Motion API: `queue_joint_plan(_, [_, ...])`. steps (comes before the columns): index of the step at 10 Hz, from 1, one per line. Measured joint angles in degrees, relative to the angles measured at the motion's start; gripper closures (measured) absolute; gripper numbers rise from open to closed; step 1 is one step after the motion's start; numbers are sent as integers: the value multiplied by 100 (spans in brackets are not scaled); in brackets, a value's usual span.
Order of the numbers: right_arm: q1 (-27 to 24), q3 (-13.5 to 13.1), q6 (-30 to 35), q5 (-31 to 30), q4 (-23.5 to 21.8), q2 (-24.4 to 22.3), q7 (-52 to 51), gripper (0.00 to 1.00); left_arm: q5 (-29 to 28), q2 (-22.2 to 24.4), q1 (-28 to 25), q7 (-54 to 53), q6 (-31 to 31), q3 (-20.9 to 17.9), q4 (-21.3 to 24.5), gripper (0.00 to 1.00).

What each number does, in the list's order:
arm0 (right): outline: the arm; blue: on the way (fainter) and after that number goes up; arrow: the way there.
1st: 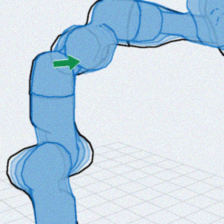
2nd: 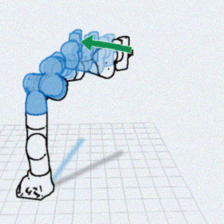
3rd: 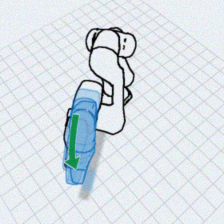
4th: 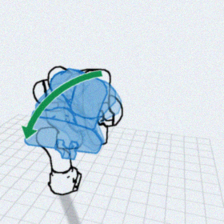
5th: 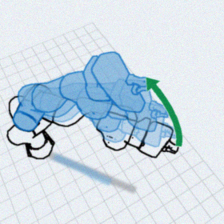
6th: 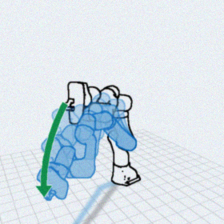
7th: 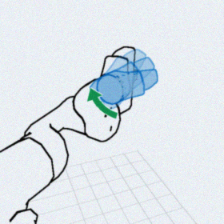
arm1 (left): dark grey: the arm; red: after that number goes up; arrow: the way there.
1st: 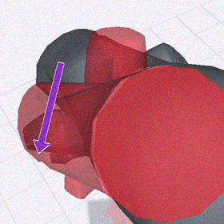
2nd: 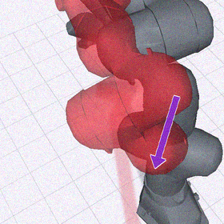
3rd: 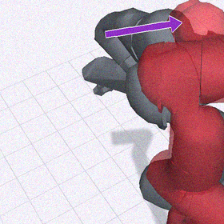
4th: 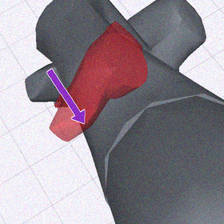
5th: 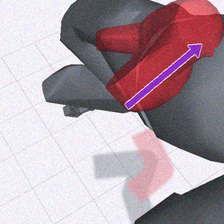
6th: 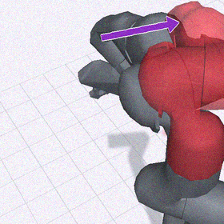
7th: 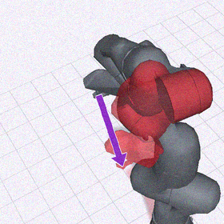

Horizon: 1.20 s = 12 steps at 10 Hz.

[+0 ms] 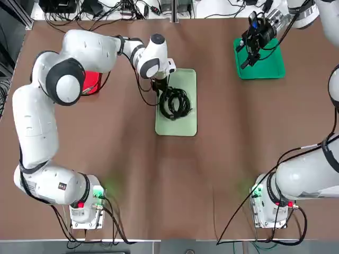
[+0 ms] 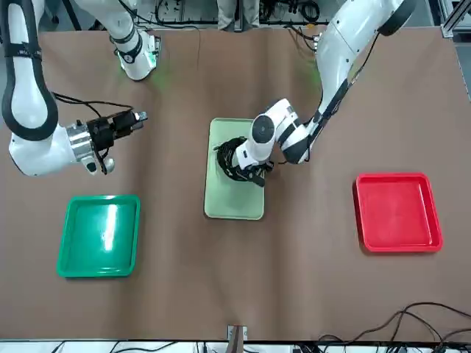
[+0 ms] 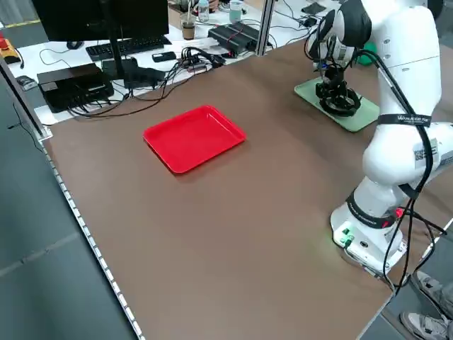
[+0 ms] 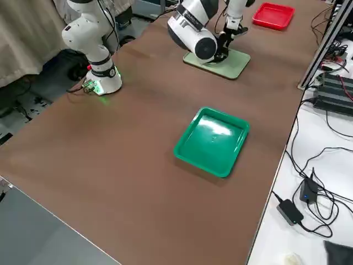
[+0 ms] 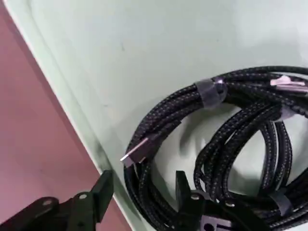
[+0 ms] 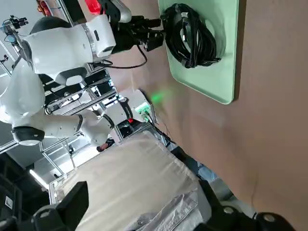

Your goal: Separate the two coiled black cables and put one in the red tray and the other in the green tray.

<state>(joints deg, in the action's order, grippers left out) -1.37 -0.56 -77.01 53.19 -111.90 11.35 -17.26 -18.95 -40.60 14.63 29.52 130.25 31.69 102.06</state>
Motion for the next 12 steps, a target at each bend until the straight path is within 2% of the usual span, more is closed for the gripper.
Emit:
queue_joint_plan(4, [6, 4, -47, 1, 0, -1, -2, 0, -125, -175, 10, 1, 3, -14, -35, 46])
queue_joint_plan(5, [8, 5, -74, 1, -2, -1, -5, 0, -128, -191, 10, 2, 3, -18, -40, 56])
queue_joint_plan(7, [9, 5, -87, 1, -4, -1, -12, 0, -137, -191, 7, 16, 0, -27, -68, 85])
queue_joint_plan(12, [14, 8, -172, 1, -8, -1, -49, 0, -155, -38, -166, -85, -32, -11, -167, 85])
